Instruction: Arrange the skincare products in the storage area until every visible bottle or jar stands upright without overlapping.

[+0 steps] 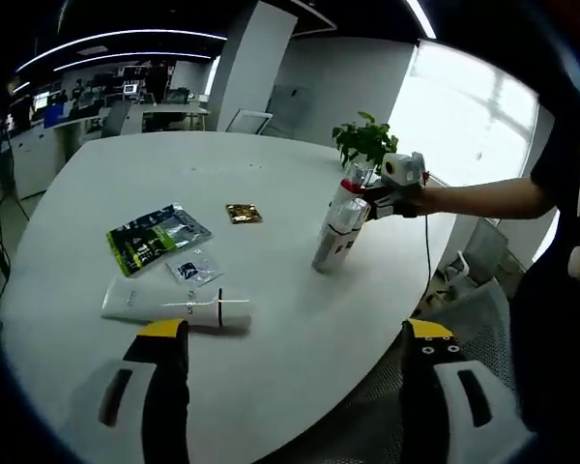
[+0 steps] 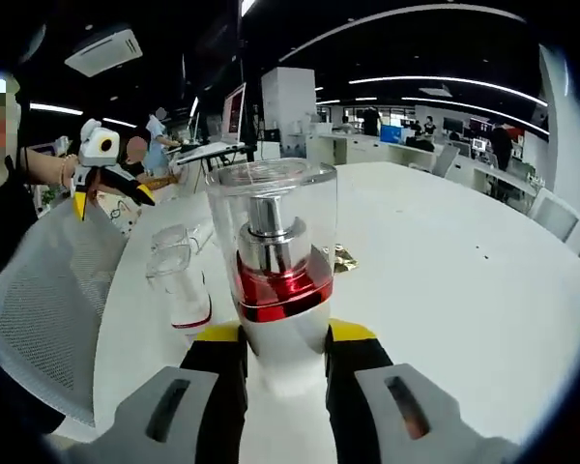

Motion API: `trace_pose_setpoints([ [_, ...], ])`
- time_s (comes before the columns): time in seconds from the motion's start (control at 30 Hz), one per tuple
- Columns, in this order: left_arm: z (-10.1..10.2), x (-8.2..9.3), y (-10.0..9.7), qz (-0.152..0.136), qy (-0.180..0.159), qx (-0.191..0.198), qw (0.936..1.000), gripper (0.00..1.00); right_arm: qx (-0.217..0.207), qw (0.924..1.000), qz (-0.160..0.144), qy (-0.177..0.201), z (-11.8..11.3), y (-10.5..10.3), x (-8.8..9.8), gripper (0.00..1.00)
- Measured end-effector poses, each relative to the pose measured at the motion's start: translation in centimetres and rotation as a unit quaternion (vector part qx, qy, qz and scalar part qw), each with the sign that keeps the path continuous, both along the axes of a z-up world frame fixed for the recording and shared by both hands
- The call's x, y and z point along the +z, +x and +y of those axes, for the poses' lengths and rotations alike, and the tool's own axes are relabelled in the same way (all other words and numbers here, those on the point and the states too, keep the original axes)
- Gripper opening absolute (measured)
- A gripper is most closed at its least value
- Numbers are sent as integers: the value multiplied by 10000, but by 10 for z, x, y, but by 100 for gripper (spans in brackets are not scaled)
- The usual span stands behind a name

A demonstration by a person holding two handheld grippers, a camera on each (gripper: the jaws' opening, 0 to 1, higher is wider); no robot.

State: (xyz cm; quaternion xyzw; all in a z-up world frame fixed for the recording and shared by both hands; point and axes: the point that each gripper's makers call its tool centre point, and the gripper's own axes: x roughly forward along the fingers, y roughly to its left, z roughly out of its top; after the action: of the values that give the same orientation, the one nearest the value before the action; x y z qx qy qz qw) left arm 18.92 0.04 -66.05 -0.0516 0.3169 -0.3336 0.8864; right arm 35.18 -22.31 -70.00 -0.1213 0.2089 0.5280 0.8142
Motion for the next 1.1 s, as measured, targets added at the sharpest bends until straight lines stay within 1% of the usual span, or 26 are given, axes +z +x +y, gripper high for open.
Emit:
trace_pose_setpoints([
  [0.13,2,-2,1,30,9,53,10000,84,242,9996,75,113,11,0,1,30],
  [0.17,3,-3,2,42,13,71,10000,84,299,9994,106,159,10,5,0,30],
  [0.2,3,-2,2,42,19,81,10000,84,339,9992,123,191,12,6,0,30],
  [0.33,3,-1,4,26,9,146,9999,84,455,9985,153,267,21,2,0,31],
  [0.47,3,-3,5,42,25,167,9998,84,514,9982,148,287,23,3,0,31],
  [0.6,2,-4,5,59,35,167,9998,84,487,9982,179,299,23,4,0,31],
  [0.77,0,-5,6,71,76,135,9999,84,450,9984,194,283,19,3,0,32],
  [0.93,-2,-4,5,74,98,96,9999,84,361,9986,108,373,13,6,12,33],
  [1.0,-2,-4,5,70,106,86,9999,84,363,9985,69,408,13,4,22,33],
  [1.1,-3,-3,6,58,96,68,9999,84,347,9986,-17,400,10,4,28,33],
])
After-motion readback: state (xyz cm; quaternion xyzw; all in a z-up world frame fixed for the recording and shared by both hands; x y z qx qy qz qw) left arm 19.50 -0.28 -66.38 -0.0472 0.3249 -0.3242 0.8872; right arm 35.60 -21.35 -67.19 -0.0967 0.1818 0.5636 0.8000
